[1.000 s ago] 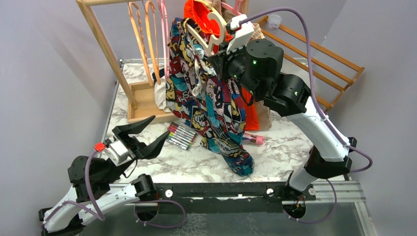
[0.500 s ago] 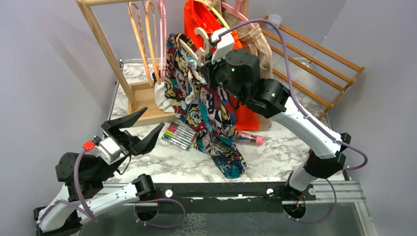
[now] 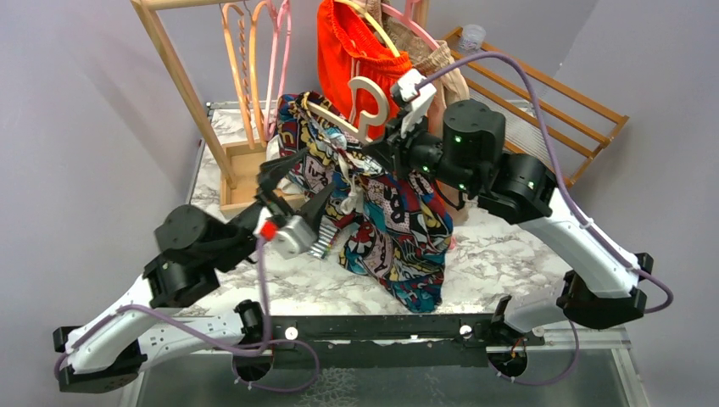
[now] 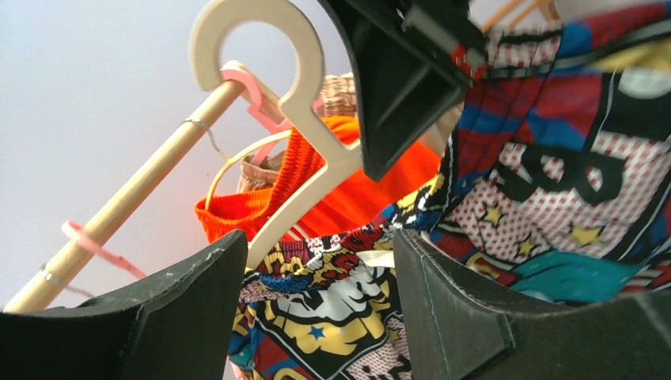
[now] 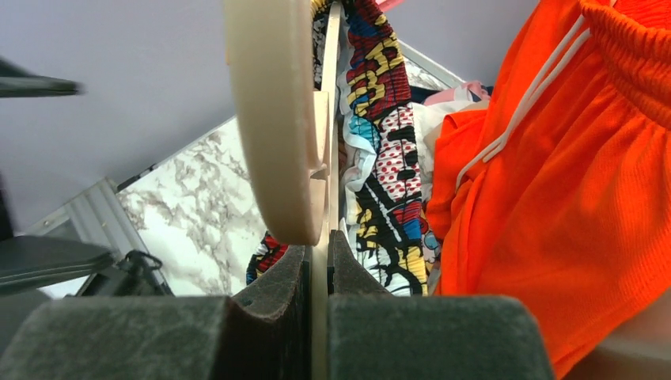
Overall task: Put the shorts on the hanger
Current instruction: Place the hanger at the clothesline.
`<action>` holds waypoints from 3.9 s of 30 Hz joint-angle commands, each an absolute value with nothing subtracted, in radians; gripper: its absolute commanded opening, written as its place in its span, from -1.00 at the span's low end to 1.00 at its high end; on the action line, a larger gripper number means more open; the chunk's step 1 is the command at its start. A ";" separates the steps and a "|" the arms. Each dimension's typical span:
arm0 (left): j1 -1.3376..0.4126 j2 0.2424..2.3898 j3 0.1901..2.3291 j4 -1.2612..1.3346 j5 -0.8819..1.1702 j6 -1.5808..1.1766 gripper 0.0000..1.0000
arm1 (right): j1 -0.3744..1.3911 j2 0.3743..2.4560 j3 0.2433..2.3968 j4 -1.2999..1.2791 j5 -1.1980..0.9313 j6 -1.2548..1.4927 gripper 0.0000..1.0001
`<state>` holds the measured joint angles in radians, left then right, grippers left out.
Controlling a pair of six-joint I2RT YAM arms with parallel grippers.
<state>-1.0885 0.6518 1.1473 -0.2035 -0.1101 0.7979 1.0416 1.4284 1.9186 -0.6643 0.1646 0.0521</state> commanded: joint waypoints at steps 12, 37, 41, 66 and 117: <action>-1.088 0.866 1.179 -0.077 -0.092 1.230 0.41 | 1.045 1.305 1.804 -0.660 0.086 0.042 -0.99; -1.082 0.978 1.179 -0.135 -0.239 1.512 -0.28 | 1.045 1.271 1.825 -0.739 -0.051 0.091 -0.98; -1.083 0.982 1.170 -0.130 -0.234 1.517 -0.59 | 1.045 1.272 1.835 -0.750 -0.067 0.092 -0.98; -1.081 0.935 1.080 -0.042 -0.255 1.552 -1.00 | 1.045 1.315 1.955 -0.871 -0.067 0.131 -0.08; -1.074 0.891 1.073 -0.039 -0.258 1.503 -0.17 | 1.045 1.198 1.825 -1.016 0.054 0.135 -0.99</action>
<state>-1.0790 0.9272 1.0519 -0.0914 -0.2367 1.5375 1.0470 1.2209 1.8107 -1.0885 0.0147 0.1375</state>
